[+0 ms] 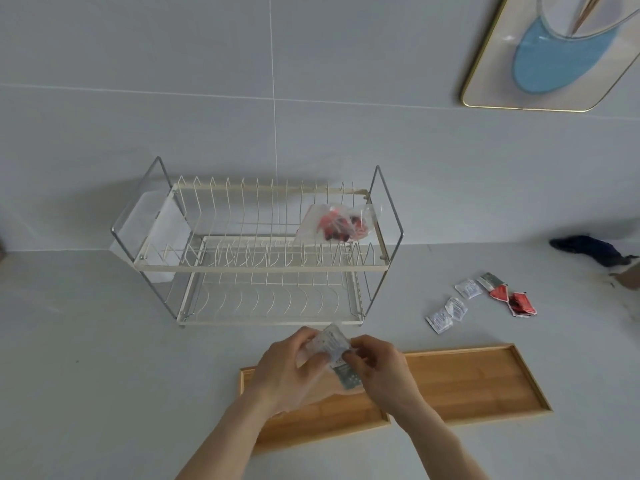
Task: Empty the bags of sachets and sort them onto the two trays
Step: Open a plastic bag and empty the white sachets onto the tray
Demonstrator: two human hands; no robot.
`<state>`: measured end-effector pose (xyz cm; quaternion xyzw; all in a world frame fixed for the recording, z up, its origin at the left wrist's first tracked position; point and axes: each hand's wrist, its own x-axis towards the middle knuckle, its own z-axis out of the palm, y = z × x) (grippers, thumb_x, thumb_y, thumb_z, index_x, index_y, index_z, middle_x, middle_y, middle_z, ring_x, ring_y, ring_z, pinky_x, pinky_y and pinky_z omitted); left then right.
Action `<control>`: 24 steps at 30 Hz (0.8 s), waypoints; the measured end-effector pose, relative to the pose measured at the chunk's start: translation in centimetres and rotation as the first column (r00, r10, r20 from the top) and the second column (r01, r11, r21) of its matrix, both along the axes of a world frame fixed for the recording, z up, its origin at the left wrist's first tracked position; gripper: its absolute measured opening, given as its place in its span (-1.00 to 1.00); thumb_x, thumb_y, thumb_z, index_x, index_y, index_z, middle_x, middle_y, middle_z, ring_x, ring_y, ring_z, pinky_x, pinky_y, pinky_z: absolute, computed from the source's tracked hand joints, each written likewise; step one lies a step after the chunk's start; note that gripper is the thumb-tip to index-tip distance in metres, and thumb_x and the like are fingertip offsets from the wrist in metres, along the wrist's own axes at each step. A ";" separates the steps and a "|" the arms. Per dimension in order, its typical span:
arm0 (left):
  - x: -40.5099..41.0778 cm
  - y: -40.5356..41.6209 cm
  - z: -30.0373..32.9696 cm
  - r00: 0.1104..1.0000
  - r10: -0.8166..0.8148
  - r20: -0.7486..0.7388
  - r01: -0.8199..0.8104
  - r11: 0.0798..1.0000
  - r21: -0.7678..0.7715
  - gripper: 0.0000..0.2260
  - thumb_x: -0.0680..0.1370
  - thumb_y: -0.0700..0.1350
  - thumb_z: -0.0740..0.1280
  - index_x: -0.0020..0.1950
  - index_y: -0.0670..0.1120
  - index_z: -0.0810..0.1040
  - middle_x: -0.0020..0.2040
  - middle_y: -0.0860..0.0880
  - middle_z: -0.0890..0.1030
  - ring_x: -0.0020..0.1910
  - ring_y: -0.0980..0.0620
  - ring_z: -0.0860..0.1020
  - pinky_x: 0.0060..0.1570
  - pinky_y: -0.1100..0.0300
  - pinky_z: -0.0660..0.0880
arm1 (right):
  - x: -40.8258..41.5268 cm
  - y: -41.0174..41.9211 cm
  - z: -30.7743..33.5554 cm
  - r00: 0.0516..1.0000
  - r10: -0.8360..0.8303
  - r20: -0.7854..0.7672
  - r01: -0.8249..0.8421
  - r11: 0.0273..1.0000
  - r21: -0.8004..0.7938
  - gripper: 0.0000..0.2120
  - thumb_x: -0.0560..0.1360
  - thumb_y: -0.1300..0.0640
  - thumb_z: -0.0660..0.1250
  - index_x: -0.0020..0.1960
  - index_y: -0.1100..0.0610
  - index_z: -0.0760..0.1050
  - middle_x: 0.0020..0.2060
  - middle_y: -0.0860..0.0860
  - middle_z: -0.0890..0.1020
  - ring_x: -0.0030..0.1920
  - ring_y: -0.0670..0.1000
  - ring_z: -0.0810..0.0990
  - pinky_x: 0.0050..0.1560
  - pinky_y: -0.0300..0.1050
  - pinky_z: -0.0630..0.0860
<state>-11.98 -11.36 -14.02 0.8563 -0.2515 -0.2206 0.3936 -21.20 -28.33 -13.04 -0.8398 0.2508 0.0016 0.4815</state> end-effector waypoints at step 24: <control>1.6 1.1 -3.5 0.994 0.010 -0.105 -0.001 0.996 0.087 -0.92 0.61 -0.06 0.31 -0.04 0.11 0.55 -0.01 0.22 0.66 0.03 0.23 0.62 0.08 0.19 0.58 | 0.3 -0.4 -0.6 0.989 -0.115 0.095 0.095 0.977 0.190 -0.90 0.47 0.13 0.53 -0.05 -0.03 0.71 -0.19 -0.06 0.76 -0.12 -0.09 0.71 0.01 -0.11 0.65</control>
